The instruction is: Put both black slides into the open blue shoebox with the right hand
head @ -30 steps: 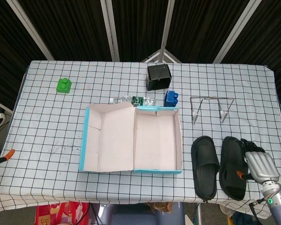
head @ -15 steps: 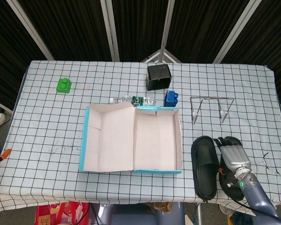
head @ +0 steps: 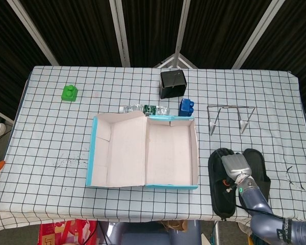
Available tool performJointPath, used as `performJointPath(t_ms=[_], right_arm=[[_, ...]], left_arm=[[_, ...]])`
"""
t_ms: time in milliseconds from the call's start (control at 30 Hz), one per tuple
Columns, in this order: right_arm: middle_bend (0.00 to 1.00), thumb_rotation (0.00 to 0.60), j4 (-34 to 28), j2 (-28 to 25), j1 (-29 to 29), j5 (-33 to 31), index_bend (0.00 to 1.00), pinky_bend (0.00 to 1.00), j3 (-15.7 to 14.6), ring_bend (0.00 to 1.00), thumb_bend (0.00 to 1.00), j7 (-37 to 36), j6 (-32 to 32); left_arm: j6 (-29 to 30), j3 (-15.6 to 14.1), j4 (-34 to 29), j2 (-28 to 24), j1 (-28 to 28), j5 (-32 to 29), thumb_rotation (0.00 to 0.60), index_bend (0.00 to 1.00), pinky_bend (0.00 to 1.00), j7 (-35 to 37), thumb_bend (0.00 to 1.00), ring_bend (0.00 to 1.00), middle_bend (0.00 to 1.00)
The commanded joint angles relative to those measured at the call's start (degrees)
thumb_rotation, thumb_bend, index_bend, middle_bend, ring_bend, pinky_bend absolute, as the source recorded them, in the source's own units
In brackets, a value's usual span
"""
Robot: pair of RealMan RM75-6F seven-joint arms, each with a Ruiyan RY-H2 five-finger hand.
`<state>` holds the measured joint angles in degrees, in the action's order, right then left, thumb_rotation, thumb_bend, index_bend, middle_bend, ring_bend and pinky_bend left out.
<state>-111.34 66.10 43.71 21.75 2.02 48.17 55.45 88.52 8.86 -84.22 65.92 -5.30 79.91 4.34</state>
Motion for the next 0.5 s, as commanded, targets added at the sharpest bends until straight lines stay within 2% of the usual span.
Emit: performJointPath(t_ms=[33, 233, 500], right_arm=[[0.06, 0.600, 1.2, 0.7, 1.6, -2.1, 0.03, 0.20, -0.6, 0.08, 0.24, 0.2, -1.3], [0.05, 0.600, 2.3, 0.7, 5.5, -6.6, 0.03, 0.20, -1.8, 0.07, 0.24, 1.7, -3.3], [0.05, 0.600, 4.2, 1.0, 13.7, -18.7, 0.03, 0.20, -4.2, 0.07, 0.24, 5.8, -6.9]], left_arm=[[0.1, -0.1, -0.1, 0.0, 0.0, 0.3, 0.600, 0.07, 0.07, -0.2, 0.21, 0.00, 0.00], [0.3, -0.4, -0.5, 0.2, -0.1, 0.9, 0.600, 0.07, 0.07, -1.4, 0.21, 0.00, 0.00], [0.0, -0.4, -0.6, 0.4, -0.3, 0.6, 0.600, 0.07, 0.07, -2.5, 0.21, 0.00, 0.00]])
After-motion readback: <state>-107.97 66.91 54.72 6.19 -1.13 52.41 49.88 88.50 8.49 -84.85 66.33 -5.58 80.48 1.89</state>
